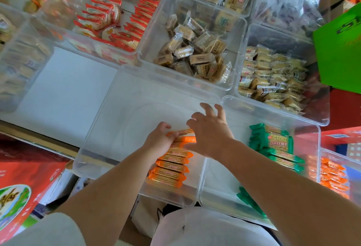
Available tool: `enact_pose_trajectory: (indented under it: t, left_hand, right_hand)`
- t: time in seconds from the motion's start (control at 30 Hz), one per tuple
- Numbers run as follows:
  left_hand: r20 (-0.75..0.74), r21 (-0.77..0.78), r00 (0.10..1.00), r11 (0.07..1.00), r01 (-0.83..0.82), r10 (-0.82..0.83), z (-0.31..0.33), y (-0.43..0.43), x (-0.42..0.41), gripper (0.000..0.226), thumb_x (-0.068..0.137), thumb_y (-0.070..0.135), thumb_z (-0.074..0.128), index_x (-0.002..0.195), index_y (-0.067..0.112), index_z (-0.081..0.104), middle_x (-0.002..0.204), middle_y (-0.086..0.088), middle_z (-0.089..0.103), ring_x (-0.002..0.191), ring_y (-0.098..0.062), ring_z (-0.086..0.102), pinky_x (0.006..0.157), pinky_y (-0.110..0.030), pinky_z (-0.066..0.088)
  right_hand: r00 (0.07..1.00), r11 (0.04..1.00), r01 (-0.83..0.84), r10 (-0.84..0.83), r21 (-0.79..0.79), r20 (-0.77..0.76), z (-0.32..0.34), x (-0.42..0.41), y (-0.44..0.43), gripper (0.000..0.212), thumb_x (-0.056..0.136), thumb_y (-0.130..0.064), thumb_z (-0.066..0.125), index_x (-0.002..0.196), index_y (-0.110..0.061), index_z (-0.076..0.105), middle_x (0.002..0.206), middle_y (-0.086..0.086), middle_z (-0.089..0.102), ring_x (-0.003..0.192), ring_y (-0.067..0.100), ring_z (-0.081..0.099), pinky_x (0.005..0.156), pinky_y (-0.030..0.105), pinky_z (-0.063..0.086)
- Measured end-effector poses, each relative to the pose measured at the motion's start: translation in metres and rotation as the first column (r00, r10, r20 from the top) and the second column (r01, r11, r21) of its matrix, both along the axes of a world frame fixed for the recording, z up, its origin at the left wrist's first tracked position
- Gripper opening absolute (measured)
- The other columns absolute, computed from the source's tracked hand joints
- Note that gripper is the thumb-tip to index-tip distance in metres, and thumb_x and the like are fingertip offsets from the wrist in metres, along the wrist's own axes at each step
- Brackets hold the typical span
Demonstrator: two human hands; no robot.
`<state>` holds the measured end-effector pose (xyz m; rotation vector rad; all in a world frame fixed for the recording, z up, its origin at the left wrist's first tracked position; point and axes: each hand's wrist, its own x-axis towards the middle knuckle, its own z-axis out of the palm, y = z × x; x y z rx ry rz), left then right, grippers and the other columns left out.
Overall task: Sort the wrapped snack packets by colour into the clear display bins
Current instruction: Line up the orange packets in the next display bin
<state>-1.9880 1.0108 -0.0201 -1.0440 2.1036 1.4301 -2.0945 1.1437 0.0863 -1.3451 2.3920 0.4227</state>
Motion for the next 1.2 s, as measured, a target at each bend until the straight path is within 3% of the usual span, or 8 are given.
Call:
enact_pose_trajectory:
  t: [0.17,0.27,0.37,0.57,0.9,1.03,1.1,1.2]
  left_hand:
    - [-0.186,-0.109,0.953,0.969,0.220,-0.237,0.005,-0.003,0.003,0.060,0.079,0.080,0.049,0.097,0.027,0.071,0.095,0.003,0.063,0.092,-0.010,0.061,0.081,-0.034,0.049]
    - [-0.129,0.225,0.978,0.956,0.188,-0.162,0.020,-0.007,0.005,0.047,0.080,0.052,0.076,0.118,0.029,0.060,0.107,0.008,0.065,0.098,-0.010,0.065,0.079,-0.027,0.050]
    - [-0.120,0.307,0.972,0.924,0.230,-0.202,0.021,-0.016,0.005,0.068,0.075,0.041,0.084,0.135,0.034,0.053,0.117,0.011,0.066,0.105,-0.010,0.066,0.091,-0.030,0.053]
    - [-0.135,0.449,0.918,0.803,0.392,-0.373,0.025,-0.032,-0.004,0.072,0.076,0.026,0.085,0.140,0.037,0.054,0.122,0.018,0.069,0.112,-0.001,0.064,0.096,-0.026,0.047]
    - [-0.183,0.299,0.976,0.939,0.171,-0.119,0.022,-0.007,-0.009,0.045,0.074,0.029,0.087,0.115,0.036,0.070,0.109,0.010,0.071,0.099,-0.009,0.068,0.090,-0.033,0.053]
    - [-0.157,-0.014,0.936,0.948,0.317,-0.315,0.018,-0.015,-0.009,0.042,0.074,0.041,0.085,0.113,0.040,0.069,0.113,0.014,0.064,0.107,-0.010,0.060,0.094,-0.034,0.046]
    - [-0.060,-0.240,0.865,0.848,0.472,-0.499,0.017,-0.019,-0.007,0.047,0.076,0.046,0.082,0.120,0.041,0.065,0.115,0.010,0.058,0.108,-0.013,0.055,0.094,-0.034,0.044]
    - [-0.007,-0.269,0.794,0.766,0.584,-0.608,0.016,-0.019,-0.009,0.046,0.078,0.067,0.068,0.117,0.043,0.062,0.108,0.009,0.053,0.099,-0.010,0.054,0.088,-0.036,0.046]
  right_hand:
    - [0.969,0.893,0.230,-0.247,-0.388,0.007,0.006,-0.003,0.055,0.052,0.079,-0.069,0.062,0.119,-0.035,0.065,0.126,-0.003,0.051,0.125,0.024,0.038,0.104,0.046,0.026]
    - [0.903,0.826,0.429,-0.385,-0.367,0.190,0.001,0.004,0.070,0.058,0.083,-0.066,0.061,0.134,-0.039,0.052,0.117,-0.003,0.051,0.113,0.021,0.049,0.097,0.041,0.042]
    - [0.766,0.743,0.606,-0.450,-0.282,0.460,-0.003,0.007,0.070,0.075,0.089,-0.057,0.063,0.151,-0.043,0.022,0.113,-0.010,0.055,0.110,0.013,0.054,0.093,0.036,0.048]
    - [0.744,0.736,0.622,-0.450,-0.267,0.494,-0.010,0.007,0.070,0.082,0.091,-0.054,0.062,0.153,-0.046,0.010,0.113,-0.013,0.052,0.110,0.013,0.055,0.094,0.039,0.051]
    - [0.703,0.706,0.662,-0.468,-0.252,0.536,-0.015,0.010,0.073,0.077,0.092,-0.055,0.060,0.152,-0.050,0.012,0.115,-0.010,0.054,0.108,0.013,0.055,0.095,0.040,0.052]
    - [0.705,0.707,0.661,-0.470,-0.251,0.531,-0.016,0.011,0.073,0.075,0.093,-0.056,0.057,0.151,-0.052,0.011,0.120,-0.008,0.056,0.111,0.014,0.054,0.094,0.040,0.052]
    - [0.708,0.710,0.658,-0.470,-0.251,0.528,-0.016,0.011,0.074,0.074,0.093,-0.056,0.056,0.151,-0.052,0.010,0.120,-0.008,0.056,0.112,0.014,0.054,0.094,0.040,0.052]
    - [0.706,0.712,0.658,-0.472,-0.244,0.527,-0.016,0.012,0.074,0.074,0.093,-0.057,0.055,0.151,-0.052,0.009,0.118,-0.009,0.056,0.113,0.014,0.054,0.094,0.040,0.051]
